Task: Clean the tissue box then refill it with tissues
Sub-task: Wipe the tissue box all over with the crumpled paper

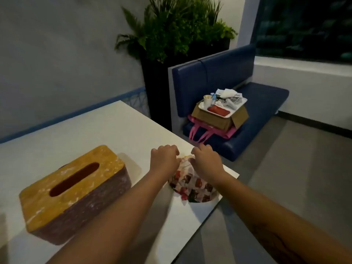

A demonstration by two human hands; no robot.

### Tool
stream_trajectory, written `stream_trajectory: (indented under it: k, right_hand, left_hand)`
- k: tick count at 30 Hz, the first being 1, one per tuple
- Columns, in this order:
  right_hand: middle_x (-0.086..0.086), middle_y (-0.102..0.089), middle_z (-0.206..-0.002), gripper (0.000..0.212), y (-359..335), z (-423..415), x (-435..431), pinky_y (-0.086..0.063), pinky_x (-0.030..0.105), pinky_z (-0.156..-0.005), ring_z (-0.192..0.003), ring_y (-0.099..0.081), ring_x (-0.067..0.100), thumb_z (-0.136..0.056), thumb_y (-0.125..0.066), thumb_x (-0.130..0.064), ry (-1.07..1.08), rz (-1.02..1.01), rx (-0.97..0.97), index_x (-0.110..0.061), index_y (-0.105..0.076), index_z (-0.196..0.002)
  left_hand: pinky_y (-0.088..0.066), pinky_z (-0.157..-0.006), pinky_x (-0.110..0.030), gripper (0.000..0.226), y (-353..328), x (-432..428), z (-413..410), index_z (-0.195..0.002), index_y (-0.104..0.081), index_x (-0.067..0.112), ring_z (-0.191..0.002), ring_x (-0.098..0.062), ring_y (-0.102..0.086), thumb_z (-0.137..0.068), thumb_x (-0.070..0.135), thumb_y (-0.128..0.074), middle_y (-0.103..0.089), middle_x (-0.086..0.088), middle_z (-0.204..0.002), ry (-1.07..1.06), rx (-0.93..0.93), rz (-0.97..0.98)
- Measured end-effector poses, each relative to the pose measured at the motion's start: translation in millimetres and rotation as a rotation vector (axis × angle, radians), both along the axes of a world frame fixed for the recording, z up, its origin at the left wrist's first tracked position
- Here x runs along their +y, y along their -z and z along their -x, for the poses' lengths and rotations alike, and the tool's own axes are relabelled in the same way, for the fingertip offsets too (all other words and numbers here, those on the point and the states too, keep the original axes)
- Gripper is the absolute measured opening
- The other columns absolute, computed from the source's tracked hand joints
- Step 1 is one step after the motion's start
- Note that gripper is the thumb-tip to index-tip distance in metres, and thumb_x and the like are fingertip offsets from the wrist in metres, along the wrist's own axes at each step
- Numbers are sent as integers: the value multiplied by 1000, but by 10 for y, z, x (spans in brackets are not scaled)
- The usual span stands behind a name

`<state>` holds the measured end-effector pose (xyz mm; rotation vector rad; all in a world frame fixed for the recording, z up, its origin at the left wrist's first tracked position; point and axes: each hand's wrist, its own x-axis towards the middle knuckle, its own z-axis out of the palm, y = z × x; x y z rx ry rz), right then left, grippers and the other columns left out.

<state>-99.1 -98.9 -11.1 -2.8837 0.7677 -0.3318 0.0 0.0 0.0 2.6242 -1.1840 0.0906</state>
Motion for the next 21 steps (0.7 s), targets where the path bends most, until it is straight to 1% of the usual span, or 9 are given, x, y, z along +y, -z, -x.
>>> stream_trajectory:
  k: [2,4,7,9,10,12,15,18,21]
  right_hand:
    - [7,-55,-124,34,45,8,-36,-45,37,-92,-113,-47,25,-98,-41,-33,20,-1,19,-14,-54,-123]
    - [7,-54,-126,33,131,12,-77,-41,36,-91,-114,-46,26,-99,-37,-29,42,26,38,-14,-53,-125]
    - [7,-52,-129,34,234,23,-135,-37,37,-94,-118,-43,27,-99,-38,-22,80,16,59,-15,-47,-130]
    - [7,-51,-131,37,278,34,-175,-35,37,-97,-120,-42,27,-99,-38,-22,106,2,71,-15,-43,-134]
    - [7,-51,-131,37,297,37,-185,-34,38,-98,-120,-42,27,-98,-39,-23,117,-7,79,-15,-43,-134]
    - [6,-52,-127,35,335,24,-189,-34,37,-97,-117,-43,26,-98,-42,-25,144,-40,66,-15,-49,-130]
    - [3,-55,-122,28,335,7,-186,-33,35,-97,-115,-44,23,-97,-46,-25,161,-104,-25,-17,-57,-122]
    - [1,-54,-121,24,314,52,-160,-29,32,-97,-115,-43,21,-97,-48,-21,95,-163,-153,-18,-58,-118]
    - [4,-56,-114,22,304,132,-115,-30,33,-94,-109,-45,23,-95,-50,-18,45,-175,-288,-14,-62,-113]
  left_hand:
    - [-37,-89,-35,31,34,-37,10,-114,-61,21,-107,-22,-57,-92,40,-53,-64,0,-117,-32,1,-39]
    - [-36,-87,-35,28,122,-67,3,-113,-61,20,-105,-24,-57,-93,37,-51,-65,-1,-115,-58,-12,-77]
    - [-35,-83,-35,23,218,-88,19,-109,-61,19,-103,-25,-57,-93,28,-49,-66,-3,-110,-79,-2,-127]
    - [-33,-82,-36,22,249,-97,20,-109,-61,19,-102,-26,-57,-92,27,-49,-65,-3,-108,-95,19,-130]
    - [-33,-83,-36,22,256,-100,26,-109,-61,19,-103,-26,-57,-92,27,-49,-65,-3,-108,-102,37,-132]
    - [-33,-84,-36,24,281,-111,33,-113,-60,19,-104,-26,-57,-92,27,-50,-65,-3,-109,-109,63,-114]
    - [-33,-86,-37,31,292,-118,18,-120,-56,20,-108,-26,-56,-92,29,-52,-66,-3,-113,-125,103,-101]
    - [-35,-90,-38,41,264,-98,18,-128,-52,22,-115,-28,-52,-90,38,-55,-60,-5,-122,-126,143,-111]
    - [-36,-91,-39,43,252,-34,-6,-127,-53,27,-116,-27,-48,-87,44,-56,-55,-6,-124,-115,176,-76]
